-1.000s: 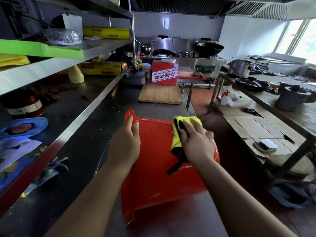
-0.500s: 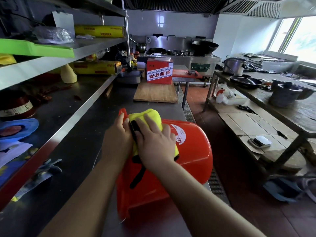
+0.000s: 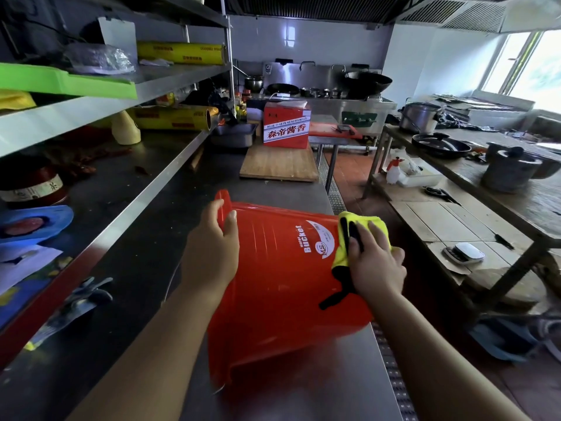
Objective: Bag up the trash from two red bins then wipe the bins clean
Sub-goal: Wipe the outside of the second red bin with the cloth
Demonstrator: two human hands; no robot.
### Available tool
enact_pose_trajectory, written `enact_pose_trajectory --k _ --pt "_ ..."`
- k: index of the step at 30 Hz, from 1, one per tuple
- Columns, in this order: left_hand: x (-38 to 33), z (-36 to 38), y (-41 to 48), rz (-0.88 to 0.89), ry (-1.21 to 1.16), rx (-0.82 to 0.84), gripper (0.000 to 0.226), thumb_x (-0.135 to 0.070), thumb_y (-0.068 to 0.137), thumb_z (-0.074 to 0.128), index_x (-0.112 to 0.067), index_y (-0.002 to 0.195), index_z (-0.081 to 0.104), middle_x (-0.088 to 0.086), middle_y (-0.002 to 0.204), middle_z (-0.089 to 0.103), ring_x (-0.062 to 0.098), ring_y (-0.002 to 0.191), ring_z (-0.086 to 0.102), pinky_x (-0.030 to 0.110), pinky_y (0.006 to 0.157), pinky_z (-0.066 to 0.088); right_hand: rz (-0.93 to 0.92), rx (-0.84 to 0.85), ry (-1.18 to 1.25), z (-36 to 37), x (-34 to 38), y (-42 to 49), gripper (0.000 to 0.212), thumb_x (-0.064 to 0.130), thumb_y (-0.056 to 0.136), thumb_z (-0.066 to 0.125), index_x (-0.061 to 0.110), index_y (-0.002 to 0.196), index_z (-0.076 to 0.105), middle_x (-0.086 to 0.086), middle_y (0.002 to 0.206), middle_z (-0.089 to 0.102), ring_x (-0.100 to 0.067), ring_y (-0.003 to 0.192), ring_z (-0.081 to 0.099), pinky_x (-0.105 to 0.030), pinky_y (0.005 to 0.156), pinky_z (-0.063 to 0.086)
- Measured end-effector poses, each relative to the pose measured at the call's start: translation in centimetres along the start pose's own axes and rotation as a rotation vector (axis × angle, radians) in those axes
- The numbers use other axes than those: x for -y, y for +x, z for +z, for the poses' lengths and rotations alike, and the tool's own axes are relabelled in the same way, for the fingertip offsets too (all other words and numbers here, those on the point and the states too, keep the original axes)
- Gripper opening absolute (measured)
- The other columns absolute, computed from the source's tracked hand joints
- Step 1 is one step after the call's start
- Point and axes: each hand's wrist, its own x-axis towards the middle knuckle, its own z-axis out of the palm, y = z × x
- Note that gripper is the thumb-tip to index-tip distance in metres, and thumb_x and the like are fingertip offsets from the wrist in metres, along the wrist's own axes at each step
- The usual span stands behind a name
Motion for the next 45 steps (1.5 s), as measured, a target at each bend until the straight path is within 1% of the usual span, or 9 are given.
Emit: enact_pose_trajectory --k 3,8,12,14,17,29,33,39,45 --pt "-0.2 0.2 -0.2 -0.036 -0.030 -0.075 0.027 -0.037 0.098 0.042 -0.016 0.114 0.046 0.001 0.071 0.058 0.012 0.054 0.054 0.024 0.047 0.038 0.028 0.002 -0.006 0.0 0.6 -0.2 0.043 0.047 0.099 0.031 0.044 0.143 0.030 0.016 0.156 0.018 -0.033 0.122 0.031 -0.044 0.095 0.031" --pt "-0.1 0.4 0.2 0.010 0.023 -0.130 0.024 -0.033 0.099 0.041 -0.014 0.097 0.055 -0.004 0.068 0.055 0.009 0.059 0.055 0.022 0.050 0.034 -0.198 0.018 0.015 0.3 4.8 -4.0 0.044 0.049 0.098 0.033 0.046 0.142 0.030 0.018 0.156 0.017 -0.033 0.124 0.030 -0.042 0.097 0.032" --pt "0.4 -0.1 0.6 -0.008 0.027 -0.077 0.027 -0.029 0.098 0.041 -0.013 0.106 0.061 0.009 0.099 0.066 0.030 0.098 0.060 0.033 0.075 0.042 -0.502 0.080 0.024 1.3 9.5 -7.9 0.053 0.057 0.092 0.014 0.048 0.143 0.023 0.019 0.157 0.013 -0.035 0.128 0.026 -0.046 0.098 0.029" --pt "0.7 -0.4 0.4 -0.061 -0.003 0.018 0.038 -0.033 0.100 0.037 -0.019 0.132 0.052 0.007 0.132 0.057 0.026 0.124 0.049 0.031 0.097 0.037 -0.578 0.081 0.013 1.6 10.5 -8.4 0.056 0.057 0.090 0.013 0.047 0.144 0.023 0.019 0.157 0.013 -0.038 0.128 0.028 -0.048 0.097 0.031" --pt "1.5 -0.6 -0.4 -0.086 -0.047 0.096 0.044 -0.041 0.099 0.033 -0.030 0.142 0.038 0.004 0.143 0.046 0.021 0.132 0.041 0.027 0.103 0.032 -0.582 0.116 -0.003 2.0 10.2 -7.1 0.049 0.056 0.096 0.023 0.049 0.145 0.018 0.021 0.157 0.008 -0.037 0.130 0.024 -0.047 0.099 0.028" --pt "2.6 0.9 -3.3 -0.019 -0.014 0.073 0.051 -0.039 0.099 0.026 -0.020 0.147 0.030 0.007 0.143 0.045 0.025 0.128 0.045 0.033 0.104 0.035 -0.529 0.133 -0.005 1.1 9.7 -4.8 0.048 0.054 0.098 0.026 0.048 0.145 0.017 0.020 0.157 0.009 -0.032 0.130 0.025 -0.045 0.097 0.032" --pt "1.6 0.9 -2.6 -0.013 -0.109 0.039 0.051 -0.048 0.097 0.025 -0.022 0.135 0.047 0.005 0.121 0.061 0.023 0.110 0.057 0.041 0.094 0.045 -0.484 0.125 0.010 -0.1 10.1 -4.0 0.045 0.053 0.097 0.031 0.048 0.141 0.027 0.021 0.153 0.019 -0.033 0.129 0.027 -0.047 0.097 0.033" --pt "0.4 1.5 0.0 -0.045 -0.075 0.070 0.037 -0.026 0.102 0.027 -0.013 0.113 0.060 0.007 0.104 0.062 0.019 0.092 0.054 0.026 0.068 0.029 -0.562 0.173 -0.019 -0.2 13.1 -3.4 0.040 0.048 0.099 0.028 0.047 0.139 0.031 0.022 0.150 0.024 -0.032 0.119 0.031 -0.045 0.096 0.030" --pt "0.1 1.8 1.9 -0.118 -0.171 0.036 0.032 -0.028 0.101 0.034 -0.017 0.116 0.061 -0.005 0.092 0.061 0.007 0.082 0.051 0.022 0.068 0.029 -0.543 0.153 -0.054 0.8 12.7 -1.5 0.042 0.051 0.099 0.027 0.049 0.141 0.028 0.023 0.149 0.023 -0.031 0.119 0.032 -0.043 0.092 0.032"
